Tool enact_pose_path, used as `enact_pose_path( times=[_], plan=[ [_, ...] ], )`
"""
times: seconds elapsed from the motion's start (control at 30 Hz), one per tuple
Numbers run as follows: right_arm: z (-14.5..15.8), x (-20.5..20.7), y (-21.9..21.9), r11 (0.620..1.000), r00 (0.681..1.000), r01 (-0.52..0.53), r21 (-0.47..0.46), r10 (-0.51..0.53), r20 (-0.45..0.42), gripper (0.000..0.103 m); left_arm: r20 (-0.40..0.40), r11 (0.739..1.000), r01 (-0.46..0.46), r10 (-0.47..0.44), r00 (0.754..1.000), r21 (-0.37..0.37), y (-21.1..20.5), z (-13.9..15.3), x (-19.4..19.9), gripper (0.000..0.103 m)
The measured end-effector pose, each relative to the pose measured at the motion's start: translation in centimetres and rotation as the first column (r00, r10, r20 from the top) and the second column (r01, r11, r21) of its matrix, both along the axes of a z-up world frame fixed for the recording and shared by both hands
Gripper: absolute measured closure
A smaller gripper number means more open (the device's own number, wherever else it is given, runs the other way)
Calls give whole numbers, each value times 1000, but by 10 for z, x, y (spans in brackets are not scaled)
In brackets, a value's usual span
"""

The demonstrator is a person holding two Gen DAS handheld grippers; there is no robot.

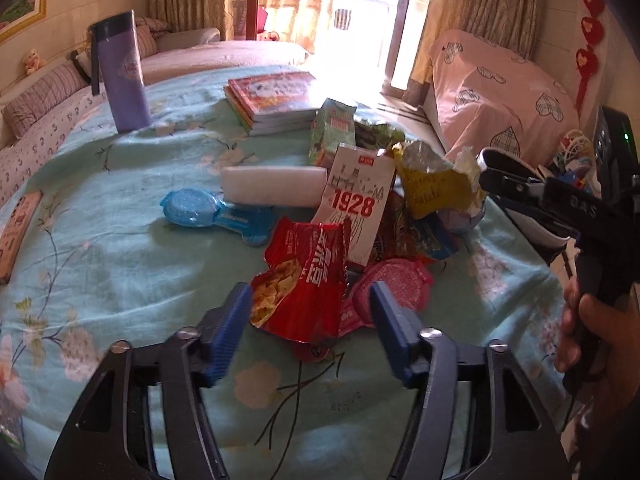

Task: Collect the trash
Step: 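Move both open tools back over the trash on the table, then grasp the red snack bag with the left tool while the right tool grasps the crumpled white wrapper, then carry both items over the black bin and open both tools to drop them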

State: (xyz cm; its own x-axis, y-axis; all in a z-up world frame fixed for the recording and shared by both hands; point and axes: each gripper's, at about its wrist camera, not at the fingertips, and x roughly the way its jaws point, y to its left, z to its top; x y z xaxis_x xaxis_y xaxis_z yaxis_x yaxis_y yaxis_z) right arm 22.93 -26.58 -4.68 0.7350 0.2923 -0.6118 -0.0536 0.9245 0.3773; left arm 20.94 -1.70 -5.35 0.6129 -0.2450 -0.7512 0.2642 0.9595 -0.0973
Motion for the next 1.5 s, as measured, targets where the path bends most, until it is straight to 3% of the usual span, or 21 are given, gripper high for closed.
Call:
enact_pose_path(
  times=[0.1,0.13,0.17,0.27,0.83,1.5],
  plan=[
    [-11,14,5,1000,999,-12,-16,11,-34,47,-43,1000,3,-4,999,-14,3,-11,7,83],
    [-16,17,7,1000,999,-21,-18,20,-46,61,-46,1000,2,-3,999,-23,5,-13,7,89],
    [-19,18,8,999,998,-29,-16,28,-54,76,-44,1000,-4,3,999,-30,8,-13,6,91],
    [-18,12,11,999,999,-38,-35,37,-36,81,-25,999,-18,17,1000,-40,10,-7,3,95],
    [19,-44,-20,1000,998,-1,-24,2,55,82,85,991,70,-60,995,-113,-15,48,-31,96],
    [29,-93,-95,988,985,154,-5,-153,79,82,64,949,294,-289,955,-112,-131,50,-38,96]
  ],
)
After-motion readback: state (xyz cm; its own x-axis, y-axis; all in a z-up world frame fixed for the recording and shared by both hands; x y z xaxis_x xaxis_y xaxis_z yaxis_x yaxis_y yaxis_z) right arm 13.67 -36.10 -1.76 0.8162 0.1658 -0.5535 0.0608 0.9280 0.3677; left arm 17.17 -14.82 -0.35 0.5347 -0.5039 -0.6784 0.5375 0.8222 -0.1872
